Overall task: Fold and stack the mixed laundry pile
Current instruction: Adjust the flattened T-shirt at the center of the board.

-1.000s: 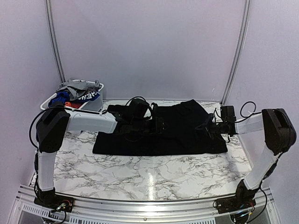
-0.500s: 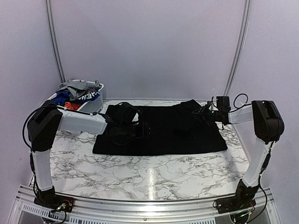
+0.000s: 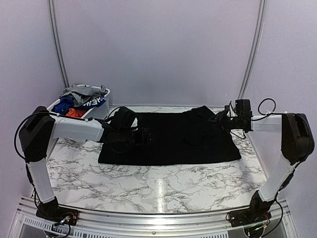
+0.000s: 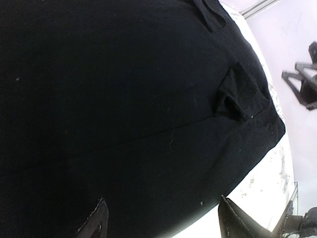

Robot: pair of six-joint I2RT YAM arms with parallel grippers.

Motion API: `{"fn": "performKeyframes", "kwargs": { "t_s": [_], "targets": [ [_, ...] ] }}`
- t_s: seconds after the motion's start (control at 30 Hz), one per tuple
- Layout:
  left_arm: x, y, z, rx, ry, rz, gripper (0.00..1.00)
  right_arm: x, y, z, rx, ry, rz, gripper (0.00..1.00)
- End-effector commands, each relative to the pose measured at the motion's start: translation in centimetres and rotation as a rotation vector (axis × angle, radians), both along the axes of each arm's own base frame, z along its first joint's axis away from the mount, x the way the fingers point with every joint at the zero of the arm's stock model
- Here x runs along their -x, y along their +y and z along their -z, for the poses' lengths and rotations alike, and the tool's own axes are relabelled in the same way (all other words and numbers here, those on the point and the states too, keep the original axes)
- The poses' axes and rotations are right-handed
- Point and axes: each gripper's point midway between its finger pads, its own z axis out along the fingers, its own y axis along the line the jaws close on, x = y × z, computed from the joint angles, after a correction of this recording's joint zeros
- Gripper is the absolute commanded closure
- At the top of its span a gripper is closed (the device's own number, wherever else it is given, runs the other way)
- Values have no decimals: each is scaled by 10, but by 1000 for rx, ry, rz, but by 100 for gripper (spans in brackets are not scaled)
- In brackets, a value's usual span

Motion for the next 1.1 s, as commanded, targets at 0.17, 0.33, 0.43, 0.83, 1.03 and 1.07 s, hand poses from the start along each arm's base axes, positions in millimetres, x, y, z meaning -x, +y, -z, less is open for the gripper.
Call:
{"fn": "performKeyframes", "kwargs": {
  "t_s": [0.17, 0.33, 0.43, 0.83, 1.03, 1.07],
  "targets": [
    [4, 21, -9, -29, -12, -20, 21, 36, 54, 64, -22, 158, -107, 47],
    [4, 23, -9, -31, -10, -34, 20, 14, 69, 79, -36, 165, -116, 46],
    [3, 24, -11, -28, -14, -41, 20, -10, 80, 77, -72, 144, -123, 46],
    [2, 31, -10, -48, -10, -52, 20, -83, 127, 44, -173, 17, -197, 45],
    [3, 35, -9, -56, -6, -56, 20, -85, 114, 29, -132, -28, -196, 40],
    [3, 36, -9, -59, -7, -56, 20, -84, 113, 24, -121, -42, -205, 40]
  ]
}}
